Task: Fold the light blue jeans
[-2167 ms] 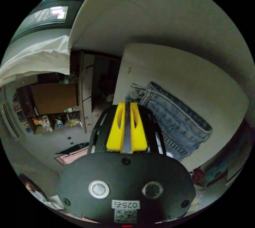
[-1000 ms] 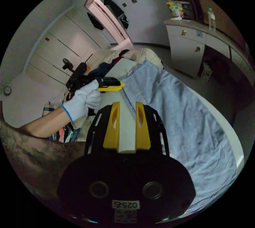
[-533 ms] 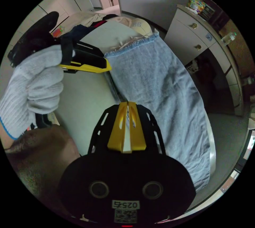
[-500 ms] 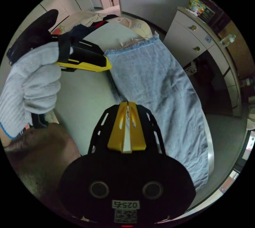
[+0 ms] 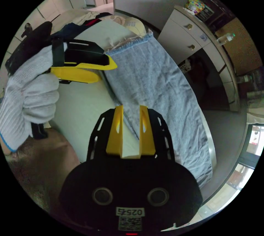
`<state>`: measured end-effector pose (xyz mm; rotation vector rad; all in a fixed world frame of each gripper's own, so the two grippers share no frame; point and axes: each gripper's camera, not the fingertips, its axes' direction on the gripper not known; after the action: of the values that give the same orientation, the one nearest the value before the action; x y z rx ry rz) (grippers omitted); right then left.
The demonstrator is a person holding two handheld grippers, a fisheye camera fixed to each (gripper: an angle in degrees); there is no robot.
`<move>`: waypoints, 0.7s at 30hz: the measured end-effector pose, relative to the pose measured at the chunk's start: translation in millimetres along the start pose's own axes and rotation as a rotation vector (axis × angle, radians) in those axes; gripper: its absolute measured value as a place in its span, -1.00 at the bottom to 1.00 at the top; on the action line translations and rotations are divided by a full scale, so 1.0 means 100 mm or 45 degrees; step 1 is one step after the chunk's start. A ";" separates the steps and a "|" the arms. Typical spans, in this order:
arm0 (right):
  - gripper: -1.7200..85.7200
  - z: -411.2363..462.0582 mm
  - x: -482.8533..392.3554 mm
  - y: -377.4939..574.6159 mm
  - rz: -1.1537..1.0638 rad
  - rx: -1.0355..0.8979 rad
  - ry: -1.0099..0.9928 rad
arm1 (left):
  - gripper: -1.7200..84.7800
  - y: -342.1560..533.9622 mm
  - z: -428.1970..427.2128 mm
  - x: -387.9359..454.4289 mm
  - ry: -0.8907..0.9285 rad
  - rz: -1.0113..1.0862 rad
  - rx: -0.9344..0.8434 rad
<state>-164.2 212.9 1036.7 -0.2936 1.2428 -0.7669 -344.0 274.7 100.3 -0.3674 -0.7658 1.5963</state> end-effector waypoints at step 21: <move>-0.88 -0.66 -0.39 -0.38 -0.086 -0.268 -0.574 | -0.99 0.29 -0.91 -1.15 -0.070 -0.137 0.227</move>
<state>-243.7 225.0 1066.5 -0.6462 0.8880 -0.5844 -286.9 187.7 -6.8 -0.1513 -0.6672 1.5644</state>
